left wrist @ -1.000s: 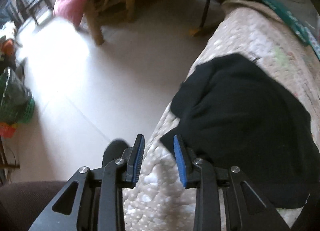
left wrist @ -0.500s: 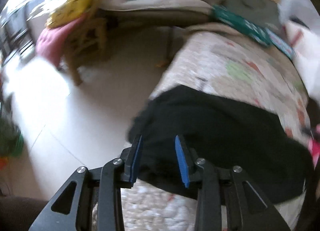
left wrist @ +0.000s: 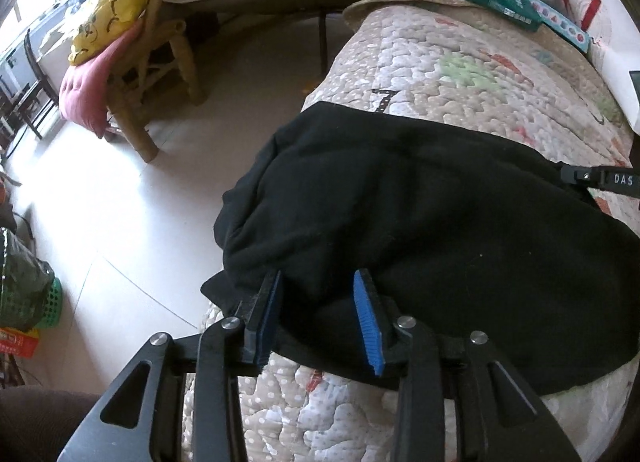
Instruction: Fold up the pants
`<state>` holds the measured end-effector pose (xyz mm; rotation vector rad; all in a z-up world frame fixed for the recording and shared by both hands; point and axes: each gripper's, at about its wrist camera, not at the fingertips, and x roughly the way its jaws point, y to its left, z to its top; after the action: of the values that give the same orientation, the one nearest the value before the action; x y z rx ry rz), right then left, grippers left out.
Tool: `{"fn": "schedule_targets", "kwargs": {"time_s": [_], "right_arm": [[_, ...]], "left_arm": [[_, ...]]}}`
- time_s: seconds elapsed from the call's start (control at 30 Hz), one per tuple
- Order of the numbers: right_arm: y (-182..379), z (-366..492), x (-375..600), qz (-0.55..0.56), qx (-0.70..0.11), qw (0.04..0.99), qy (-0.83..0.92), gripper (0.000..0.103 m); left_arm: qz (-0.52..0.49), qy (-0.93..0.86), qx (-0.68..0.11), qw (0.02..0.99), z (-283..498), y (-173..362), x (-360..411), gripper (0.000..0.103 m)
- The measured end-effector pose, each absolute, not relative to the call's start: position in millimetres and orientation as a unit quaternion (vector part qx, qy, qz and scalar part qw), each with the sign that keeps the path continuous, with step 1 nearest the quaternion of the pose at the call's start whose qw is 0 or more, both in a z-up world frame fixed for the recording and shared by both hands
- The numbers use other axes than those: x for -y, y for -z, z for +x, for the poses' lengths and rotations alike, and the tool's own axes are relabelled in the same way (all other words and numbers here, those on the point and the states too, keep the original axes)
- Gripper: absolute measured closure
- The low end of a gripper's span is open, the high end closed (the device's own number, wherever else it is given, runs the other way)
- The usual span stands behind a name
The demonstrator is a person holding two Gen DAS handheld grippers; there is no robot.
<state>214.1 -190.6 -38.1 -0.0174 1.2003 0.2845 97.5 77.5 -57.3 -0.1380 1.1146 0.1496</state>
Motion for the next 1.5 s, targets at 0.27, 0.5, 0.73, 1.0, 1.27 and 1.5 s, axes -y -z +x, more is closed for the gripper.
{"fn": "schedule_targets", "kwargs": {"time_s": [0.27,0.5,0.73,1.0,1.27,1.5], "right_arm": [[31.0,257.8,191.5,-0.015,-0.546,0.833,-0.085,0.103],[14.6,265.7,210.5,0.019,-0.532,0.844,-0.065,0.1],[8.1,201.6,196.2,0.01,-0.555,0.82,-0.135,0.1],[30.6,232.3,176.1,0.041,-0.567,0.818,-0.084,0.1],[-10.3,229.6,115.5,0.043,-0.547,0.814,-0.191,0.093],[-4.5,226.0,19.0,-0.02,-0.559,0.776,-0.291,0.037]], "left_arm": [[-0.07,-0.079,-0.53,0.842,98.6,59.4,-79.5,0.061],[-0.08,-0.084,-0.531,0.839,98.0,58.6,-83.8,0.057],[-0.139,-0.09,-0.517,0.84,92.1,50.2,-103.1,0.057],[-0.262,-0.171,-0.485,0.816,71.9,46.5,-183.6,0.057],[-0.397,-0.195,-0.486,0.753,51.4,62.4,-223.5,0.057],[-0.475,-0.139,-0.506,0.706,52.6,98.0,-204.4,0.057]]}}
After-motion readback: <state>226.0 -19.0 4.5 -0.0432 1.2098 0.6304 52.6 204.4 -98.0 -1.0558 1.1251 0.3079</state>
